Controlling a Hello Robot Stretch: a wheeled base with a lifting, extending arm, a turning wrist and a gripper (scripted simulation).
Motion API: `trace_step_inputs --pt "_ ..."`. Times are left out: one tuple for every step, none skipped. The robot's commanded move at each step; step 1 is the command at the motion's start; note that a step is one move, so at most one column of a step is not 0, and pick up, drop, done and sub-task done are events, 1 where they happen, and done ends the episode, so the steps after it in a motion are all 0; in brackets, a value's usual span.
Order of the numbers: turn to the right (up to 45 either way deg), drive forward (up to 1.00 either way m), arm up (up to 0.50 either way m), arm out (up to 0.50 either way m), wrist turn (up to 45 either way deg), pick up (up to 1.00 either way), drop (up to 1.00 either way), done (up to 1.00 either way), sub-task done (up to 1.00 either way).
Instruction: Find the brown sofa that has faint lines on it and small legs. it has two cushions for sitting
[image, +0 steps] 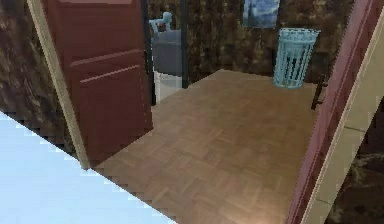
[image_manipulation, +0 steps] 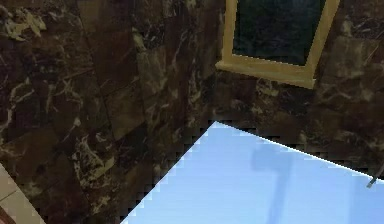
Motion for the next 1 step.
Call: trace_step_inputs --pt "-21.0 0.00 0.00 0.00 0.0 0.00 0.00 0.00 0.00"
